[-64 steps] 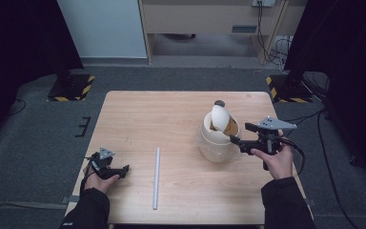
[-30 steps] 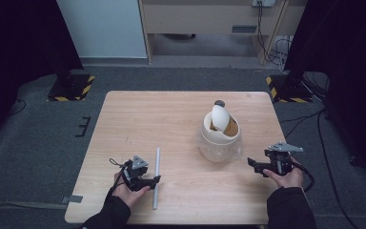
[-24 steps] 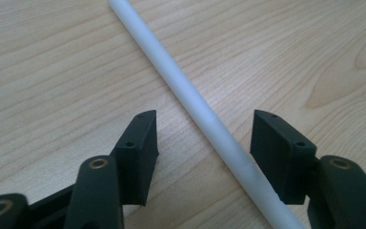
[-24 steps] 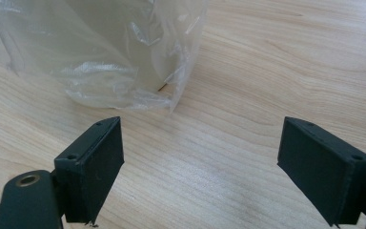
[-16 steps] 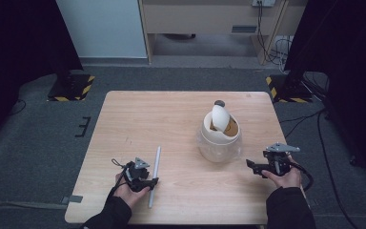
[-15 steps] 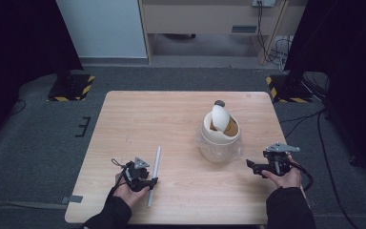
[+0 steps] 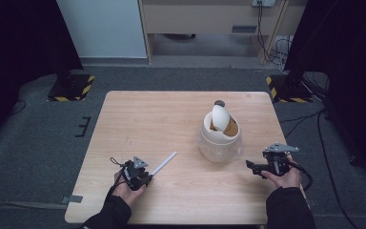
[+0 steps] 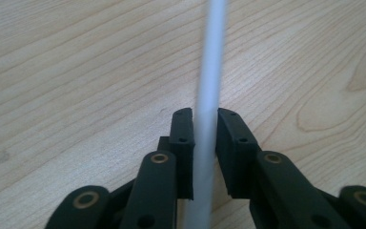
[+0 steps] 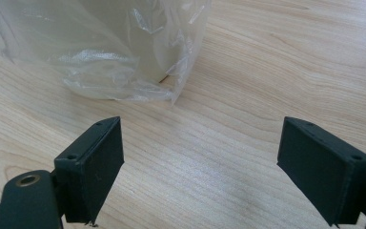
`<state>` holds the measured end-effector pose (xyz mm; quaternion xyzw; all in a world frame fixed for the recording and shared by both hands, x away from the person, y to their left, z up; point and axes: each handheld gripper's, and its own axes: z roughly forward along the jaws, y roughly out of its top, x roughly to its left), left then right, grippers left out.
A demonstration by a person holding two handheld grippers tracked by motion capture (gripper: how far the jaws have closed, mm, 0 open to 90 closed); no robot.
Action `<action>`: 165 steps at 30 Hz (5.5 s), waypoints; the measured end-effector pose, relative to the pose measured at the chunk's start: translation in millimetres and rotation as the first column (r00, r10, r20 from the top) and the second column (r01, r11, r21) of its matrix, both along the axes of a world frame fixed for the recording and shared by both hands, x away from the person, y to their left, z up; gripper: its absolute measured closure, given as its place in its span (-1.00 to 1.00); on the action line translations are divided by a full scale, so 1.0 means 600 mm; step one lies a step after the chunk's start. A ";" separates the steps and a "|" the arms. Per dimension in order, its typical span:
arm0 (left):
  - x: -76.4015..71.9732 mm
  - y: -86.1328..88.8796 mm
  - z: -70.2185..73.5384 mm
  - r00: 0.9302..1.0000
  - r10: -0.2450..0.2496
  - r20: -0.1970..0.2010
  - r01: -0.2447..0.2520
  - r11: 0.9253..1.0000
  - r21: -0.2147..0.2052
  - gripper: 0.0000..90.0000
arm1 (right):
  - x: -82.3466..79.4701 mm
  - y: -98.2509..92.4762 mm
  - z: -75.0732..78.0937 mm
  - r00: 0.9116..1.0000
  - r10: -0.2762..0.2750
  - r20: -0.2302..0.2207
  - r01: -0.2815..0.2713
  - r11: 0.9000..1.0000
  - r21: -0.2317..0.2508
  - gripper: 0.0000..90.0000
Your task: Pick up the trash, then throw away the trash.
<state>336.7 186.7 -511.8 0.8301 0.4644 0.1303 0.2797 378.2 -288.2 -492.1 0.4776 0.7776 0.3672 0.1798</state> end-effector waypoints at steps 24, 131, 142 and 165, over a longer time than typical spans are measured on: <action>0.001 0.022 0.032 0.998 0.030 0.063 -0.023 0.994 -0.108 0.75 | 0.002 -0.002 -0.002 1.000 -0.008 -0.004 0.008 1.000 0.006 -0.65; -0.027 -0.085 0.207 0.825 -0.031 0.564 0.297 0.873 -0.386 0.75 | -0.004 0.163 0.253 0.886 0.130 0.445 -0.315 0.873 0.372 -0.53; -0.031 -0.123 0.199 0.822 -0.073 0.565 0.335 0.864 -0.376 0.75 | -0.003 0.178 0.248 0.890 0.160 0.427 -0.347 0.844 0.409 -0.46; -0.044 -0.149 0.201 0.810 -0.116 0.575 0.377 0.853 -0.360 0.75 | -0.007 0.198 0.238 0.915 0.244 0.322 -0.380 0.791 0.480 0.10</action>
